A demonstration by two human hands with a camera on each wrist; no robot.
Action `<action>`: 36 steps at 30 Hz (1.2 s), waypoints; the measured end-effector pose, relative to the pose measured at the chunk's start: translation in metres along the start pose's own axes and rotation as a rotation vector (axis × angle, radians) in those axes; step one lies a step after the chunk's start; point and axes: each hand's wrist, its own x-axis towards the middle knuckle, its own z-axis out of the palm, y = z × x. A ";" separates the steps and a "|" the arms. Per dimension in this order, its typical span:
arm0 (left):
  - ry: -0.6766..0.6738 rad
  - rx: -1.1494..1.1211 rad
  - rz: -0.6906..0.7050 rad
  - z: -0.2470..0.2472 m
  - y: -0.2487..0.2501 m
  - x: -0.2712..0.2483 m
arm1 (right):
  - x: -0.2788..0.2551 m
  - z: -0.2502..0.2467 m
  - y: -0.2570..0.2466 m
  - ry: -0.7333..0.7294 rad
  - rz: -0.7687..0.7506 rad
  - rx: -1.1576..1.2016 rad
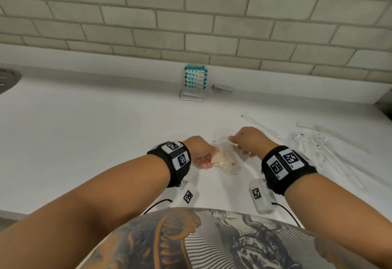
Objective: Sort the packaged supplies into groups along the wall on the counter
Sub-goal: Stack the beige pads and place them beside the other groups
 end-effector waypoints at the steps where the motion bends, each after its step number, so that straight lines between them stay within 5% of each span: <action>1: -0.006 -0.073 -0.024 0.003 0.002 0.003 | -0.002 0.001 0.002 -0.032 0.096 0.025; 4: -0.026 -0.247 -0.047 0.009 0.005 0.003 | -0.007 0.012 0.006 -0.179 0.252 0.158; 12: -0.032 -0.262 -0.044 0.008 0.003 0.011 | 0.001 0.027 0.001 -0.231 0.260 0.300; 16: -0.011 -0.261 0.147 -0.002 -0.003 0.016 | 0.002 0.018 -0.014 -0.133 0.006 0.205; 21: 0.144 -0.086 0.422 -0.017 -0.002 0.023 | 0.013 0.005 -0.026 0.139 -0.369 -0.275; 27: 0.122 0.155 0.480 -0.009 -0.009 0.040 | 0.024 0.022 -0.008 0.092 -0.278 -0.410; 36: 0.102 -0.024 0.509 0.003 -0.004 0.054 | 0.028 0.025 0.004 -0.031 -0.307 -0.187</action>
